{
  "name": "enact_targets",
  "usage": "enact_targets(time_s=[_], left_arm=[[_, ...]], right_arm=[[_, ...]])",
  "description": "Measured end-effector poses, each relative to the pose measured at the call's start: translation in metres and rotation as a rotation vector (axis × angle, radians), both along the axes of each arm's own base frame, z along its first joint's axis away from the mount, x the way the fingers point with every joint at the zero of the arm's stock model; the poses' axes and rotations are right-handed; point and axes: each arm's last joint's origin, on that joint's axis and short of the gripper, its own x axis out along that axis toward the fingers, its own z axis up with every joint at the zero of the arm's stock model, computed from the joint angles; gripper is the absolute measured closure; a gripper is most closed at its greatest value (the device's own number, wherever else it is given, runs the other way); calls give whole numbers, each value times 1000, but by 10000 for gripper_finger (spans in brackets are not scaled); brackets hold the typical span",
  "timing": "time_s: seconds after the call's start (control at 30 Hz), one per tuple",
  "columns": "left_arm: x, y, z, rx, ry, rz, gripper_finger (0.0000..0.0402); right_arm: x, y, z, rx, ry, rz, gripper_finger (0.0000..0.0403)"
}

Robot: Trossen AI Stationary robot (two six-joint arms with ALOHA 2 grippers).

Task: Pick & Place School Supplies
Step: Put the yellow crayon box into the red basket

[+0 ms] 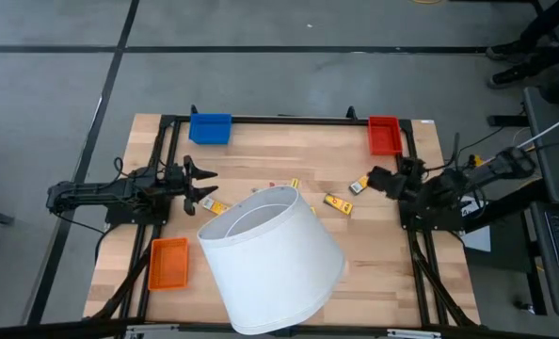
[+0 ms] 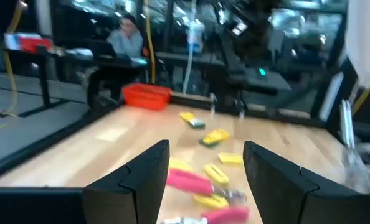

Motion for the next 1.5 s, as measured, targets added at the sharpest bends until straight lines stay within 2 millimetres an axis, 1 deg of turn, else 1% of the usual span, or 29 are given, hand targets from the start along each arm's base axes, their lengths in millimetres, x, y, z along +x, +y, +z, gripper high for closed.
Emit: enact_targets(time_s=[0.07, 0.17, 0.23, 0.3, 0.33, 0.4, 0.47, 0.53, 0.6, 0.67, 0.73, 0.83, 0.9, 0.97, 1.1, 1.13, 1.2, 1.3, 1.33, 1.4, 1.5], left_arm=[[0, 0, 5, -180, -90, -18, 199], [-1, 0, 10, -452, -207, -41, 199], [-2, 2, 15, -569, -304, 2, 199], [-5, 5, 21, -669, -429, 77, 199], [-6, 6, 25, -705, -486, 81, 199], [-10, 4, 36, -689, -585, 4, 199], [-16, 1, 49, -588, -682, -124, 199], [-28, -2, 64, -483, -838, -226, 199], [-39, -4, 75, -397, -973, -285, 199], [-50, -6, 87, -298, -1069, -319, 199], [-56, -8, 97, -219, -1095, -338, 199], [-53, -8, 112, -186, -1044, -326, 199], [-49, -8, 128, -181, -1013, -321, 199], [-40, -9, 144, -157, -950, -346, 199], [-7, -8, 179, -156, -753, -389, 199], [3, -8, 188, -164, -710, -390, 199], [23, -7, 205, -186, -621, -384, 199], [49, -5, 237, -232, -476, -365, 199], [57, -4, 246, -251, -394, -352, 199], [68, -3, 268, -263, -271, -321, 199], [79, -6, 297, -252, -113, -305, 199]], right_arm=[[13, 10, 14, -69, 20, -15, 321], [25, 20, 44, -194, -29, -16, 321], [26, 23, 65, -289, -101, -3, 321], [22, 23, 84, -358, -173, -14, 321], [19, 21, 93, -379, -198, -33, 321], [12, 19, 109, -422, -224, -49, 321], [5, 17, 123, -504, -174, 2, 321], [-5, 12, 133, -567, -38, 41, 321], [-18, 5, 147, -598, 83, 36, 321], [-27, -1, 156, -638, 209, 37, 321], [-36, -5, 162, -692, 328, 69, 321], [-56, -15, 170, -699, 523, 121, 321], [-68, -22, 166, -695, 686, 165, 321], [-74, -24, 160, -684, 829, 204, 321], [-82, -24, 137, -680, 1095, 385, 321], [-81, -22, 131, -701, 1158, 424, 321], [-75, -18, 119, -804, 1255, 487, 321], [-63, -13, 101, -1036, 1302, 545, 321], [-59, -10, 94, -1128, 1303, 570, 321], [-49, -6, 78, -1271, 1318, 619, 321], [-33, 1, 47, -1363, 1418, 648, 320]])
